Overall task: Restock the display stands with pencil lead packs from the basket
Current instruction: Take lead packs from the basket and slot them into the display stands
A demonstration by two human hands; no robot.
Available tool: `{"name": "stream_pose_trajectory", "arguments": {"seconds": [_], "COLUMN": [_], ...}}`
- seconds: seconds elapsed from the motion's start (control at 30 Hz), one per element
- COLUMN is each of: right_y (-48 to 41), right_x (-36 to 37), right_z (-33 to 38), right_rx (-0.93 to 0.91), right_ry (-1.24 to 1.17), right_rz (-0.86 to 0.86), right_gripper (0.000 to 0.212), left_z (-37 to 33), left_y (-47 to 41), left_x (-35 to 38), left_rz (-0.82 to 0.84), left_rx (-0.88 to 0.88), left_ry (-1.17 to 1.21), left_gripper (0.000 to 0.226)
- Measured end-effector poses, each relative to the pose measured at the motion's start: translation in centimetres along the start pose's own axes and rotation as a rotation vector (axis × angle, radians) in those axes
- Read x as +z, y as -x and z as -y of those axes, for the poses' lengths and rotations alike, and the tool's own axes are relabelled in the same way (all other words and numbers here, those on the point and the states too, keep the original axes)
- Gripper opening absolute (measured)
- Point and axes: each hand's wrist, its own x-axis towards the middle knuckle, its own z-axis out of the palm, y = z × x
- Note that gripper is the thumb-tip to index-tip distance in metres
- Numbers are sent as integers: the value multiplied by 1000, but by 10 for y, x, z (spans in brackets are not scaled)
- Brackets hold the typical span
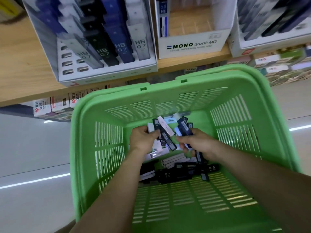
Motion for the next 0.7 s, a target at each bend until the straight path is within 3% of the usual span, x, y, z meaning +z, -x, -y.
{"name": "stream_pose_trajectory", "arguments": {"seconds": [0.07, 0.17, 0.4, 0.7], "right_y": [10, 29, 77, 122], "right_x": [5, 14, 21, 20], "right_z": [7, 21, 37, 66], "right_rx": [17, 18, -179, -310], "right_ry": [-150, -268, 108, -15], "right_rz": [35, 87, -12, 9], "right_gripper": [17, 26, 20, 17], "left_z": [-12, -28, -44, -72], "left_y": [17, 47, 105, 150], "left_x": [-5, -10, -18, -36], "left_rz": [98, 201, 176, 187], "left_rx": [-31, -13, -7, 160], "left_ry": [196, 258, 273, 328], "left_gripper": [12, 20, 13, 10]}}
